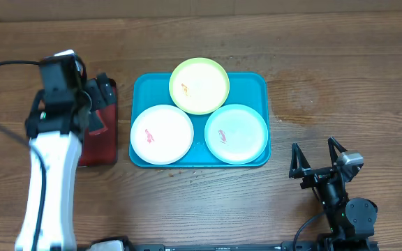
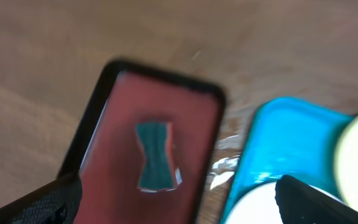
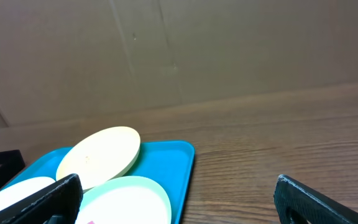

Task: Clean dirty plates on tray and stack at the side
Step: 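Lower the left gripper and grasp the green-orange sponge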

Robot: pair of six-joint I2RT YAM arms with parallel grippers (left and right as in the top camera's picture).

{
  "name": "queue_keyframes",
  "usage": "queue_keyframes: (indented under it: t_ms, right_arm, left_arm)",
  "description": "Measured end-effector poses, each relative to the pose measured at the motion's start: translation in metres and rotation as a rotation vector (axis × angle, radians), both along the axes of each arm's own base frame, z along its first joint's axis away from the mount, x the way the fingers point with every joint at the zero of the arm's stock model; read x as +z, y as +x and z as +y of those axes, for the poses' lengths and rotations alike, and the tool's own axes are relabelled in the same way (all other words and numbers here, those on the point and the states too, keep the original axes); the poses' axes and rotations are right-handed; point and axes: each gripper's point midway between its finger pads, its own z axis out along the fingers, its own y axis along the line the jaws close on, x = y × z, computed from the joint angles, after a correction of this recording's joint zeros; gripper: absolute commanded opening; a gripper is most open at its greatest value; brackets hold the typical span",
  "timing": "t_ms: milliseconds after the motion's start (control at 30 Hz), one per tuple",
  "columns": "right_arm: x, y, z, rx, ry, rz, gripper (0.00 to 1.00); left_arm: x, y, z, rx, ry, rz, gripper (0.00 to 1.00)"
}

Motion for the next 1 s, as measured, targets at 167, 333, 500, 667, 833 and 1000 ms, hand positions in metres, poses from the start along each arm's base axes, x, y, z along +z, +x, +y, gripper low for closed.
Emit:
queue_keyframes:
  t_ms: [167, 333, 500, 667, 833, 1000]
  right_arm:
    - [0.000, 0.000, 0.000, 0.000, 0.000, 0.000, 1.00]
    - [0.000, 0.000, 0.000, 0.000, 0.000, 0.000, 1.00]
    - [0.000, 0.000, 0.000, 0.000, 0.000, 0.000, 1.00]
    - [0.000, 0.000, 0.000, 0.000, 0.000, 0.000, 1.00]
    - [0.000, 0.000, 0.000, 0.000, 0.000, -0.001, 1.00]
    - [0.000, 0.000, 0.000, 0.000, 0.000, 0.000, 1.00]
  left_arm:
    - [-0.056, 0.000, 0.037, 0.132, -0.038, 0.132, 1.00]
    - [-0.087, -0.007, 0.061, 0.204, -0.063, 0.205, 1.00]
    - [-0.115, 0.002, 0.063, 0.209, -0.087, 0.235, 1.00]
    - [-0.146, 0.013, 0.064, 0.206, -0.110, 0.257, 1.00]
    - [-0.162, 0.023, 0.064, 0.203, -0.123, 0.246, 0.85]
    - [-0.164, 0.032, 0.057, 0.172, -0.167, 0.218, 0.79]
